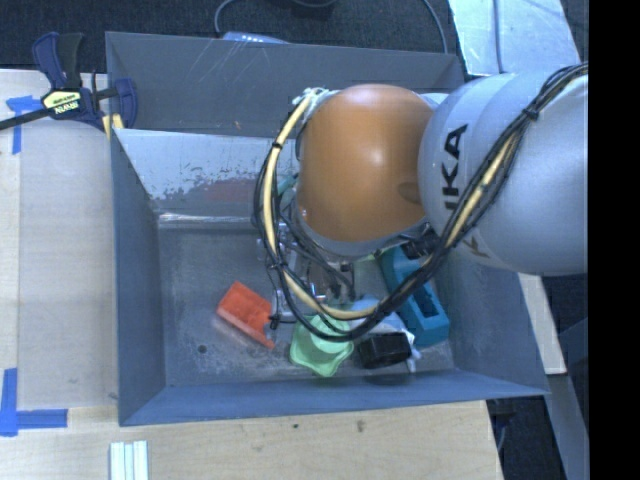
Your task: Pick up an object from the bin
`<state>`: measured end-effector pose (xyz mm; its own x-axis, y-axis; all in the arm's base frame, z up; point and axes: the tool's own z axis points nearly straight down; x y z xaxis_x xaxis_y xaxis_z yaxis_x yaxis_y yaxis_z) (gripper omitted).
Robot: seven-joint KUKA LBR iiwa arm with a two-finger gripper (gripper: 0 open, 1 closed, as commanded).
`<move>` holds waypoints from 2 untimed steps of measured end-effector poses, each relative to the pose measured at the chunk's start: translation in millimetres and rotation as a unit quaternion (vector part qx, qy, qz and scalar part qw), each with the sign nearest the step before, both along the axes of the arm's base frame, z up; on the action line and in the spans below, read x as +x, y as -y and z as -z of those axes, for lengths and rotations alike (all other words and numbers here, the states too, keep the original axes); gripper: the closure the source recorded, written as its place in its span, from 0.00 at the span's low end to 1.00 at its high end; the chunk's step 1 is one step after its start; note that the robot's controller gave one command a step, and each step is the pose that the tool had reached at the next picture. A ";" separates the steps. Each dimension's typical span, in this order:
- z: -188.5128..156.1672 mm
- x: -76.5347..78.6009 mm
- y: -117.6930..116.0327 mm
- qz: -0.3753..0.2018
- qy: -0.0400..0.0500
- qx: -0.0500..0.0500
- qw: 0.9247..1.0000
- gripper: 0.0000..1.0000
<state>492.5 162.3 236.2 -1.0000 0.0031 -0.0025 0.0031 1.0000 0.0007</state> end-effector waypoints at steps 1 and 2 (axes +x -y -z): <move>0.0 0.0 0.1 0.000 0.000 0.000 1.000 0.00; 54.1 10.6 -5.3 -0.022 0.004 0.001 1.000 0.00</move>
Offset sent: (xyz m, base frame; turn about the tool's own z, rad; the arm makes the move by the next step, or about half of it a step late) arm 0.0169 0.0093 -0.1096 -0.0808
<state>503.1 167.6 182.0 -0.9991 -0.0404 -0.0105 -0.0404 0.9992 0.0025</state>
